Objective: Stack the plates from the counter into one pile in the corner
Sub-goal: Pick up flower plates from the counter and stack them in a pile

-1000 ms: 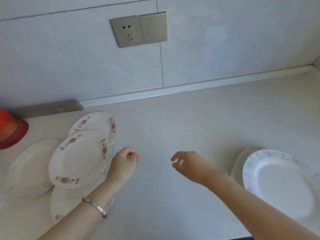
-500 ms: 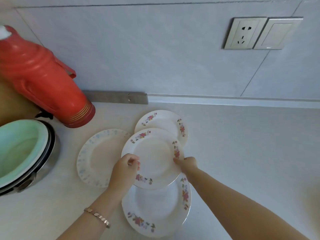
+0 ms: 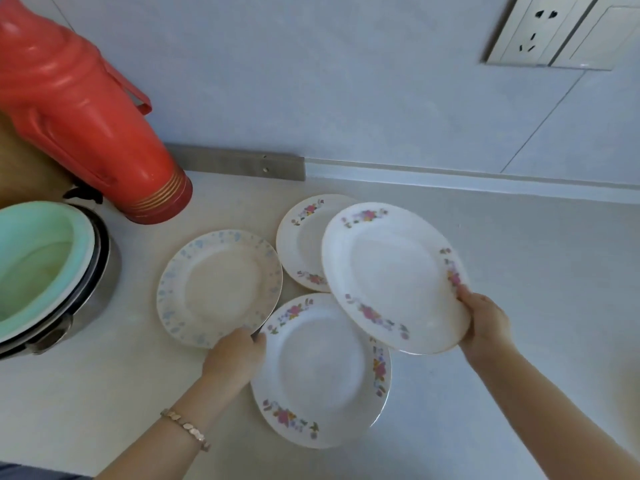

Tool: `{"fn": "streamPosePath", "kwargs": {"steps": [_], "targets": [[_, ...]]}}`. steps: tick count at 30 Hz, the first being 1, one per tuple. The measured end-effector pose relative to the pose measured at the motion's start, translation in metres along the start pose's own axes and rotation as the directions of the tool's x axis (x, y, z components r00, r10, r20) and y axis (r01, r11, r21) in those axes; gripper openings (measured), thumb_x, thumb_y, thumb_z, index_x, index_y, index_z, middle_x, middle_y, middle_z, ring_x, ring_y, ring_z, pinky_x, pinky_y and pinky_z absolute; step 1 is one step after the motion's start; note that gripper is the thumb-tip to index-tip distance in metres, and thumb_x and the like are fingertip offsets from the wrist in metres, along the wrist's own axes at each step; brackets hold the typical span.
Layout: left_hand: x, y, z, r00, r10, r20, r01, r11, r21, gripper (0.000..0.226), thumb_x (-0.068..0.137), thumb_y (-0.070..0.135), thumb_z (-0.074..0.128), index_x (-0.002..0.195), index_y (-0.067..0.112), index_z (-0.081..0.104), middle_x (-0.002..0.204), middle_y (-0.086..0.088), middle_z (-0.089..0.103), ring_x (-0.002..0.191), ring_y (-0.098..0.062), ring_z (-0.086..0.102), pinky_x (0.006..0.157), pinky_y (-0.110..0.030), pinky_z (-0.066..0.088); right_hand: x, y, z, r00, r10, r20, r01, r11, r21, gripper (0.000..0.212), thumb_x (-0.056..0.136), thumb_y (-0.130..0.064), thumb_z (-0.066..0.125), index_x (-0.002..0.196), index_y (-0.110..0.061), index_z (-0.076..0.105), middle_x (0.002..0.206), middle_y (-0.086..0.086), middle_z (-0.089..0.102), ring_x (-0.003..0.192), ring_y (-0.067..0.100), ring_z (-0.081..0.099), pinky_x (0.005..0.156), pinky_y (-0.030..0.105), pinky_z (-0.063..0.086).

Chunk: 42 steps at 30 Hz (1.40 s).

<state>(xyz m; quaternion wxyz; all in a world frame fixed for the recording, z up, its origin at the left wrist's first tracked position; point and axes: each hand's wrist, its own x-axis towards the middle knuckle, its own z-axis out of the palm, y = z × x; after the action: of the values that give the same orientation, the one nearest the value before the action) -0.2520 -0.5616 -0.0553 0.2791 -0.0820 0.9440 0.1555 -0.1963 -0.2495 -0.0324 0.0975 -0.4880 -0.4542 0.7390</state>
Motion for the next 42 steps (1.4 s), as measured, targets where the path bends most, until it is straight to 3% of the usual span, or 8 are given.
{"fn": "streamPosePath", "kwargs": {"steps": [3, 8, 14, 19, 25, 30, 36, 42], "targets": [[-0.003, -0.009, 0.017, 0.996, -0.053, 0.07, 0.049, 0.997, 0.06, 0.046, 0.095, 0.038, 0.036, 0.104, 0.0, 0.06, 0.107, -0.015, 0.066, 0.104, -0.031, 0.06, 0.082, -0.03, 0.043, 0.004, -0.009, -0.033, 1.0, 0.015, -0.01, -0.014, 0.997, 0.081, 0.013, 0.088, -0.013, 0.056, 0.075, -0.015, 0.059, 0.054, -0.011, 0.069, 0.054, 0.007, 0.065, 0.067, 0.033, 0.049], [-0.001, -0.013, 0.032, 0.996, -0.075, 0.056, 0.087, 0.967, -0.241, 0.052, 0.089, 0.051, 0.044, 0.082, 0.001, 0.057, 0.074, -0.008, 0.06, 0.073, -0.029, 0.06, 0.056, -0.028, 0.038, 0.005, -0.002, -0.076, 0.998, 0.001, -0.066, 0.002, 0.999, 0.048, 0.013, 0.088, -0.012, 0.054, 0.075, -0.015, 0.056, 0.052, -0.013, 0.068, 0.067, 0.016, 0.063, 0.066, 0.034, 0.046], [-0.026, 0.009, 0.035, 0.983, 0.076, -0.166, -0.16, 0.794, -0.586, 0.035, 0.095, 0.035, 0.043, 0.079, 0.01, 0.062, 0.074, -0.002, 0.063, 0.071, -0.021, 0.058, 0.066, -0.034, 0.045, -0.005, 0.002, -0.102, 0.991, -0.065, -0.119, 0.06, 0.997, -0.045, 0.022, 0.088, -0.012, 0.055, 0.067, -0.013, 0.049, 0.052, -0.003, 0.064, 0.065, 0.021, 0.05, 0.059, 0.032, 0.04], [-0.061, 0.059, 0.017, 0.922, 0.114, -0.369, -0.329, 0.734, -0.595, 0.047, 0.094, 0.027, 0.05, 0.056, 0.014, 0.024, 0.054, 0.0, 0.027, 0.054, -0.015, 0.026, 0.052, -0.029, 0.021, -0.019, -0.006, -0.136, 0.986, -0.093, -0.139, 0.092, 0.996, -0.012, 0.025, 0.087, -0.013, 0.055, 0.063, -0.016, 0.048, 0.043, -0.012, 0.06, 0.058, 0.015, 0.054, 0.058, 0.031, 0.038], [-0.094, 0.149, 0.015, 0.89, 0.14, -0.433, -0.427, 0.587, -0.688, 0.046, 0.093, 0.029, 0.05, 0.055, 0.011, 0.03, 0.055, -0.003, 0.03, 0.055, -0.016, 0.027, 0.051, -0.029, 0.023, -0.04, -0.039, -0.216, 0.962, -0.127, -0.241, 0.146, 0.988, 0.059, 0.032, 0.086, -0.018, 0.058, 0.056, -0.017, 0.048, 0.042, -0.013, 0.059, 0.044, 0.007, 0.055, 0.058, 0.031, 0.038], [-0.126, 0.242, 0.05, 0.887, 0.062, -0.458, -0.426, 0.493, -0.758, 0.048, 0.094, 0.029, 0.048, 0.054, 0.012, 0.027, 0.055, -0.003, 0.03, 0.052, -0.013, 0.028, 0.046, -0.019, 0.029, -0.049, -0.076, -0.32, 0.886, -0.149, -0.438, 0.194, 0.979, 0.059, 0.027, 0.086, -0.024, 0.059, 0.061, -0.019, 0.051, 0.063, -0.002, 0.061, 0.065, 0.02, 0.049, 0.059, 0.032, 0.04], [-0.164, 0.34, 0.103, 0.904, 0.063, -0.423, -0.403, 0.451, -0.796, 0.046, 0.094, 0.03, 0.046, 0.054, 0.014, 0.029, 0.058, 0.001, 0.032, 0.052, -0.01, 0.029, 0.037, -0.01, 0.028, -0.047, -0.09, -0.442, 0.794, -0.156, -0.587, 0.211, 0.977, 0.027, 0.028, 0.086, -0.021, 0.059, 0.061, -0.017, 0.047, 0.054, -0.003, 0.06, 0.062, 0.02, 0.044, 0.055, 0.031, 0.033], [-0.209, 0.399, 0.148, 0.92, 0.085, -0.383, -0.376, 0.473, -0.797, 0.05, 0.093, 0.031, 0.048, 0.053, 0.013, 0.024, 0.057, -0.002, 0.026, 0.052, -0.012, 0.024, 0.048, -0.023, 0.025, -0.033, -0.08, -0.503, 0.793, -0.092, -0.602, 0.153, 0.987, 0.051, 0.023, 0.089, -0.014, 0.055, 0.067, -0.011, 0.048, 0.068, 0.009, 0.05, 0.058, 0.022, 0.042, 0.052, 0.029, 0.028]]}}
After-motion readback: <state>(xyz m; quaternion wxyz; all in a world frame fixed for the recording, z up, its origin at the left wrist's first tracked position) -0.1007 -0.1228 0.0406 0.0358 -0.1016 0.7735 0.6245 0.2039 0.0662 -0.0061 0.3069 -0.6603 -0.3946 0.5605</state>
